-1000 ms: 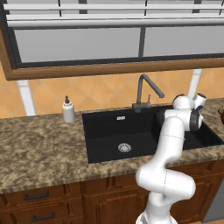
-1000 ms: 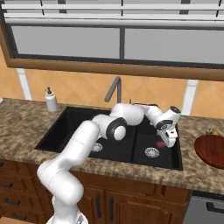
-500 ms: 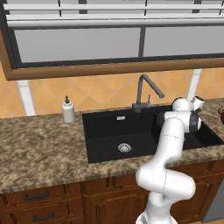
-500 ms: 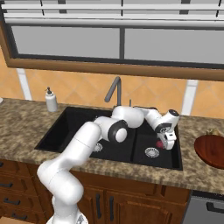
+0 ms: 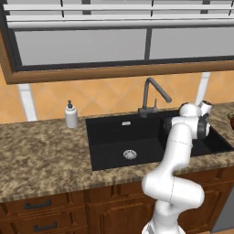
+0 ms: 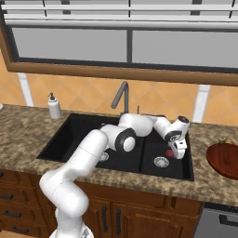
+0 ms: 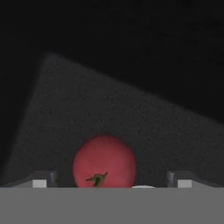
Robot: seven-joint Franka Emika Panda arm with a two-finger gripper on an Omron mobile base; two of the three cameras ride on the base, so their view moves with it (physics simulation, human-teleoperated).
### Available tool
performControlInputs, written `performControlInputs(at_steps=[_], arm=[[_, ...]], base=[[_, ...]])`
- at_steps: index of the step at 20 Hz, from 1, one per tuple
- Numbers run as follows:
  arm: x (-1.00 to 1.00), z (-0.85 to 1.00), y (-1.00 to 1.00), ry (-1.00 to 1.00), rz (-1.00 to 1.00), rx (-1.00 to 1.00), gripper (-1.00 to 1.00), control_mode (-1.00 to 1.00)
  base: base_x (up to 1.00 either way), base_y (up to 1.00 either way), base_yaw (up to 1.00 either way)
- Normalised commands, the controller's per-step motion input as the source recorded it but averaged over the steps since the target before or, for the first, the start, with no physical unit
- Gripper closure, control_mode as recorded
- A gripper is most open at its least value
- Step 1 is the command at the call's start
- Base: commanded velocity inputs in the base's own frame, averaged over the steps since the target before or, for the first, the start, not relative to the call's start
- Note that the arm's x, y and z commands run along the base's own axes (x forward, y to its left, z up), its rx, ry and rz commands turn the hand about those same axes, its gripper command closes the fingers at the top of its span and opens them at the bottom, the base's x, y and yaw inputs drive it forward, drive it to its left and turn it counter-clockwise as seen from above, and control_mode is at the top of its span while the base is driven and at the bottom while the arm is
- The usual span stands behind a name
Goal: Pick the tomato from the sink and place it in the bowl. Then pick the bowl and place it in the microwave. Then close the microwave door and press the start button.
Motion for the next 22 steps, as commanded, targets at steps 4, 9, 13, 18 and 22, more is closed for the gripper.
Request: performControlInputs(at_steps=[4,9,13,18,22], arm=[[-0.21,-0.75,0.38,0.11,0.00,0.00,-1.00,-1.00],[-0.16,-0.72,0.53,0.10,0.03,0.00,1.00,-1.00],[0.00,-0.77,0.49,0.09,0.06,0.03,1.00,-1.00],[-0.04,-0.91,0.26,0.04,0.11,0.01,1.00,-1.00],[-0.33,-1.00,0.06,0.09,0.18,-0.03,1.00,-1.00]], base=[[0.00,0.00,0.00],[0.00,0.00,0.00],[0.00,0.00,0.00],[0.00,0.00,0.00],[0.00,0.00,0.00]])
